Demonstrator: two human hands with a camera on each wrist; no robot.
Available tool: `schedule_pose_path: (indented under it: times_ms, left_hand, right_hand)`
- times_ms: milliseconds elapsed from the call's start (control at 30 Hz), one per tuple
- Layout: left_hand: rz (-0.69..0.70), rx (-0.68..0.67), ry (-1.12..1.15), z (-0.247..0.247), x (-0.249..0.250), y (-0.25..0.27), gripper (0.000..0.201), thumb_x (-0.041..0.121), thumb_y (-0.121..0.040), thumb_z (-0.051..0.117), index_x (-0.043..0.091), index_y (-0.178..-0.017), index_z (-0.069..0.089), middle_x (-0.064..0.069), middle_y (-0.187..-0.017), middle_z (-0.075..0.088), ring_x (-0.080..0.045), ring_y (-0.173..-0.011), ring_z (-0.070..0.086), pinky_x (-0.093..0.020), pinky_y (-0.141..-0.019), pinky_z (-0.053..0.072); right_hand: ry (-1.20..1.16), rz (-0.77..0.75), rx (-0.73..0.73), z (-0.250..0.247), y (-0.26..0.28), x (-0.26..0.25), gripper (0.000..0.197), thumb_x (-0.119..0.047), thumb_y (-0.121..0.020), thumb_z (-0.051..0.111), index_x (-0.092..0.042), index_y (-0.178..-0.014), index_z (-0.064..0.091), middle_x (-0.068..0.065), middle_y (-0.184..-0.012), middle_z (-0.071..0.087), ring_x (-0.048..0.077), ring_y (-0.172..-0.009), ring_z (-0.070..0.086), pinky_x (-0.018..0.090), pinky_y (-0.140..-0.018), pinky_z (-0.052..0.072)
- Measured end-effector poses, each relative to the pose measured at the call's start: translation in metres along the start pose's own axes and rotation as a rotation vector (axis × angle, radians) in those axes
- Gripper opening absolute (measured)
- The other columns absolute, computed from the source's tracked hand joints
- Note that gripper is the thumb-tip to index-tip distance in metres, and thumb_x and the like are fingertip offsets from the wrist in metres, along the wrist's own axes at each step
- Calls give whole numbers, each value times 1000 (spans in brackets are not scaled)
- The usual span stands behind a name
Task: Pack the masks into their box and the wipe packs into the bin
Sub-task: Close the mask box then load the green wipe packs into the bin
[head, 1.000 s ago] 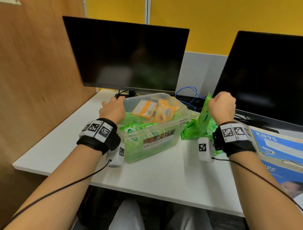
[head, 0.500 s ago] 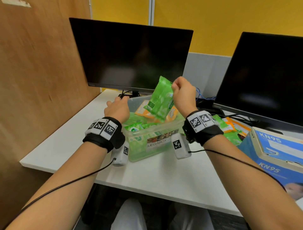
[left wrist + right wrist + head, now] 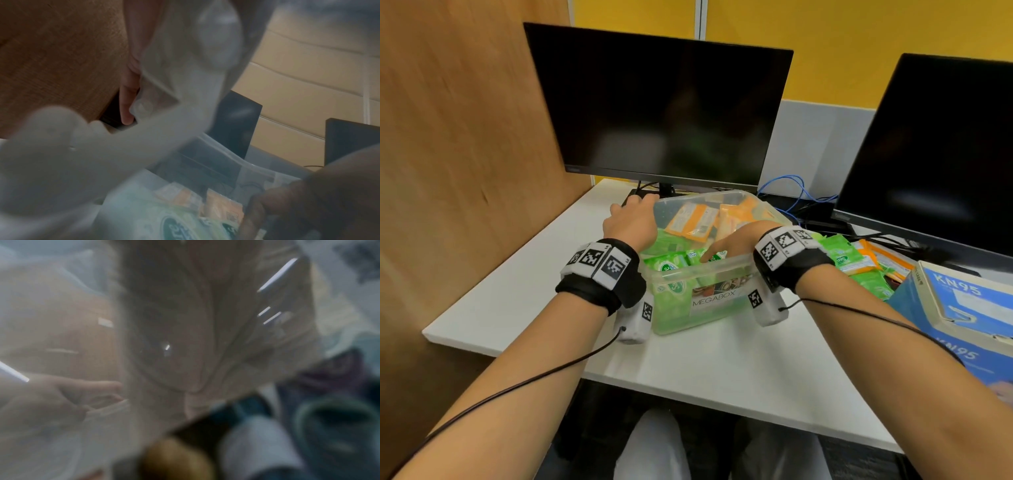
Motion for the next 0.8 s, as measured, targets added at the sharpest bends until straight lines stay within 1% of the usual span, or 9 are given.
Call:
schedule_pose_path:
  times_ms: [133,233,333,433,500,567,633,700,800]
  left_hand:
    - [7,5,9,1,0,0,61,3,-94,37,29,-148,24,-7,-145,35,-36,-126,36,-48,-93,40]
    - [3,6,9,1,0,0,60,4,-94,38,28,-148,25,-7,-145,35,-36,-126,35,-48,-94,39]
    - [-1,4,8,1,1,-1,60,4,-94,38,28,-147,25,-7,-145,35,-36,-127,35,-48,-94,39]
    - [-4,4,4,1,0,-1,60,3,-94,38,29,-148,25,-7,-145,35,-36,-127,35,-48,-94,39]
    - [-5,1,7,0,0,-1,61,3,-94,37,29,-148,25,-7,-145,35,-35,-127,35,-48,-94,39]
    - [-1,-2,3,0,1,0,62,3,-94,38,29,-148,24,-7,-145,35,-35,-127,35,-47,-94,40]
    - [-2,-4,-4,1,1,-1,61,4,-94,38,29,-148,24,-8,-144,35,-36,-126,35,-48,-94,40]
    - [-2,-3,-13,1,1,-1,61,4,-94,38,28,-148,24,-9,-143,36,-37,-125,36,-48,-94,40]
    - [2,-1,-13,3,1,-3,60,5,-95,41,28,-148,25,-10,-142,37,-37,-124,37,-48,-94,41]
  right_hand:
    - [29,-47,-68,2,-1,2,43,-39,-92,57,-44,-134,46,-2,-113,47,19,-101,49,30,-82,43]
    - [28,-34,-73,3,-4,4,43,-38,-92,58,-41,-133,46,-1,-122,48,22,-103,49,30,-79,44]
    - [-6,24,21,-2,-3,5,53,-39,-92,57,-34,-141,40,0,-129,43,26,-113,46,35,-89,39]
    - [-39,13,32,0,-5,3,45,-36,-92,59,-31,-135,48,-1,-121,47,21,-108,48,26,-76,39]
    - [-278,-50,291,-15,-4,5,34,-35,-90,61,-21,-121,58,-2,-113,57,17,-100,57,23,-71,43]
    - [-712,-100,809,-45,15,30,21,-29,-93,58,-17,-110,58,-3,-101,62,11,-84,60,19,-66,45]
    - [-980,2,1260,-54,46,76,17,-17,-95,49,-12,-109,57,0,-97,63,12,-79,59,15,-66,41]
    - [-1076,209,1332,-40,55,119,27,-11,-95,43,-9,-118,57,7,-110,64,21,-97,60,19,-76,40]
    - [-1037,364,1050,-4,25,159,37,-12,-94,43,-8,-130,54,16,-133,53,31,-123,49,30,-96,37]
Point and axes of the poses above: each hand's wrist, its own y-axis away from the middle knuckle, its own z-axis out of the palm, x = y × z, the point moved 7 cm from there along -y, towards the middle knuckle
